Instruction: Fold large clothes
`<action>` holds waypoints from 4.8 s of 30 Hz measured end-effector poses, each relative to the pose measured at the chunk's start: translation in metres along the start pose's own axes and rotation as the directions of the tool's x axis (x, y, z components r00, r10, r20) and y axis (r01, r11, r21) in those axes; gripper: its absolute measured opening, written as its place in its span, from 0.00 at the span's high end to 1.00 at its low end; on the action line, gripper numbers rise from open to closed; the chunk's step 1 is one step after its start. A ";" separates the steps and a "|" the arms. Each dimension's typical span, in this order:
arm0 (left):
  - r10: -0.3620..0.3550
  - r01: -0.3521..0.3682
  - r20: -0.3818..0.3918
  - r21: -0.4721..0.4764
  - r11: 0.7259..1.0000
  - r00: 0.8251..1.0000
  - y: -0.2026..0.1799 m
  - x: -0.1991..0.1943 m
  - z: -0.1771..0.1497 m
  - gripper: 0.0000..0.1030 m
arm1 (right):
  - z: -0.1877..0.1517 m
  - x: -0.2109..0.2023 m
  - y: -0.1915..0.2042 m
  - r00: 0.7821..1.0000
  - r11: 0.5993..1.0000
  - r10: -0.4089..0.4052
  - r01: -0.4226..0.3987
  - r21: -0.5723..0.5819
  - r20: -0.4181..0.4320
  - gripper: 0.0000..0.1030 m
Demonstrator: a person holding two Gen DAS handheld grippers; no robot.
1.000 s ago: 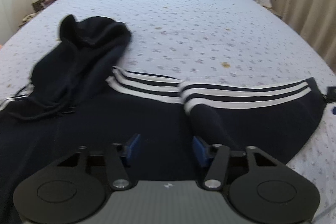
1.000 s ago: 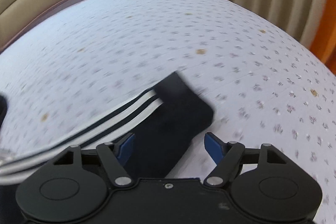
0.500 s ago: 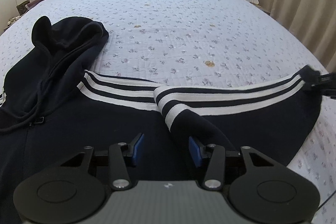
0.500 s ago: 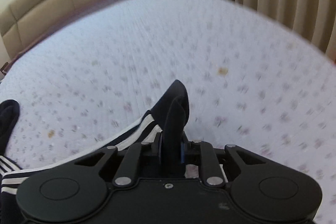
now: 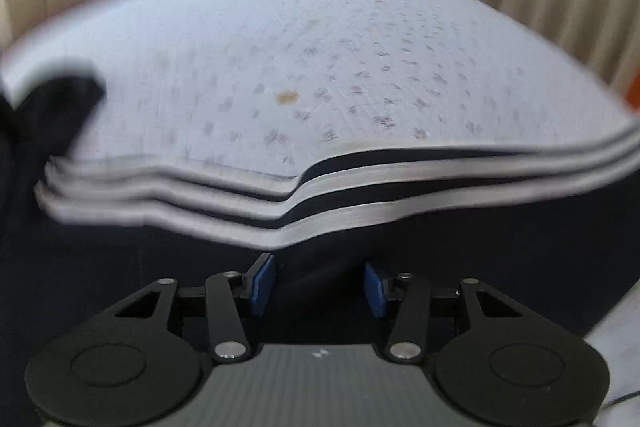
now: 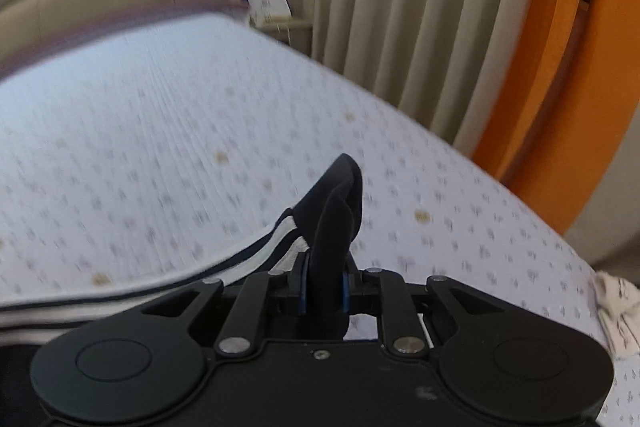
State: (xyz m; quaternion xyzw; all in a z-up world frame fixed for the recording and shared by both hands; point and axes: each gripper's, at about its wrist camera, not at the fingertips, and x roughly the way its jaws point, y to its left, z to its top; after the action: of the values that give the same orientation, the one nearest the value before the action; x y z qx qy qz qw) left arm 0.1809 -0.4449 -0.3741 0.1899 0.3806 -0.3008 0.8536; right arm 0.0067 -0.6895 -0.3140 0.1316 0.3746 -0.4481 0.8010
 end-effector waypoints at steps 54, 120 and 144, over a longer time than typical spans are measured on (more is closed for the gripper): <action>-0.107 0.139 0.092 -0.510 0.849 0.990 0.458 -0.138 -0.150 0.96 | -0.161 -0.166 0.421 0.913 0.884 0.299 -0.374 -0.281 -0.278 0.78; 0.417 -0.131 -0.098 -0.990 0.051 0.904 0.784 -0.248 -0.416 0.56 | -0.208 -0.213 0.521 0.899 0.717 0.258 -0.424 -0.553 -0.355 0.65; 0.583 -0.299 -0.056 -0.895 0.331 0.811 0.713 -0.317 -0.340 0.95 | -0.200 -0.230 0.502 0.879 0.726 0.346 -0.472 -0.499 -0.329 0.65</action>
State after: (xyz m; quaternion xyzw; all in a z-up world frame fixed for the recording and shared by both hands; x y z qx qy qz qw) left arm 0.2999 0.3925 -0.2813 -0.2197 0.2882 0.1598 0.9182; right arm 0.2465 -0.1547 -0.3481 0.0153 0.5349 -0.1110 0.8375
